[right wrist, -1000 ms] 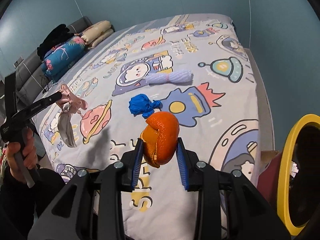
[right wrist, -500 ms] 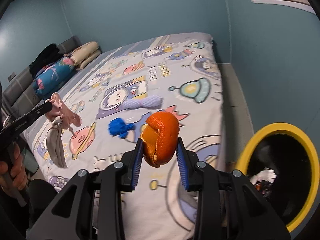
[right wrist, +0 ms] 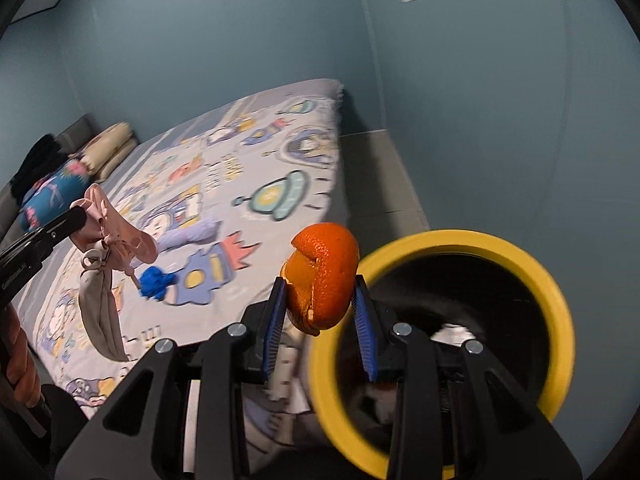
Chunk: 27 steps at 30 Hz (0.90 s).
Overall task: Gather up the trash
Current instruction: 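Lift the pink cloth with the left tool while the right tool carries the peel toward the bin, then hold the pink cloth and orange peel over the yellow-rimmed bin with both tools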
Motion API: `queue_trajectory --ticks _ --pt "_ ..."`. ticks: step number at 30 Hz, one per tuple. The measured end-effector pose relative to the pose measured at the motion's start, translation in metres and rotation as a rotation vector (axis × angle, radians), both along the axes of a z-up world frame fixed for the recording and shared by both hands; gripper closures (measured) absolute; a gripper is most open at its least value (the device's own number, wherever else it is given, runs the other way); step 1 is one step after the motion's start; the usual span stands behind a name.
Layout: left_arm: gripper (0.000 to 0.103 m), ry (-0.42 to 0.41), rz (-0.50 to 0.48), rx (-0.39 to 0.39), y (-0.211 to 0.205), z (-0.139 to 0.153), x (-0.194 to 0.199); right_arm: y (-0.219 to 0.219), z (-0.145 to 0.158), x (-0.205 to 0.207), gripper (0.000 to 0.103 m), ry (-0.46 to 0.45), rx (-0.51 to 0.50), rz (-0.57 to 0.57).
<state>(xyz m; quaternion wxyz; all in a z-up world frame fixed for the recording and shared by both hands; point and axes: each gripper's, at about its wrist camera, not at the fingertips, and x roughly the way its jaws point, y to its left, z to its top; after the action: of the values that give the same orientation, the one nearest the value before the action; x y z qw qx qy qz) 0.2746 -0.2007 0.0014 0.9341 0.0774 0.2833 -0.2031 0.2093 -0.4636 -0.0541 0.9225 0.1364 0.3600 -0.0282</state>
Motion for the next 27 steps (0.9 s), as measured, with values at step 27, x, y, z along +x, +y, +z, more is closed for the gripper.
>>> queue_trajectory --ticks 27 --pt "0.101 0.11 -0.214 -0.001 -0.149 -0.041 -0.008 -0.073 -0.038 -0.032 0.072 0.076 0.016 -0.121"
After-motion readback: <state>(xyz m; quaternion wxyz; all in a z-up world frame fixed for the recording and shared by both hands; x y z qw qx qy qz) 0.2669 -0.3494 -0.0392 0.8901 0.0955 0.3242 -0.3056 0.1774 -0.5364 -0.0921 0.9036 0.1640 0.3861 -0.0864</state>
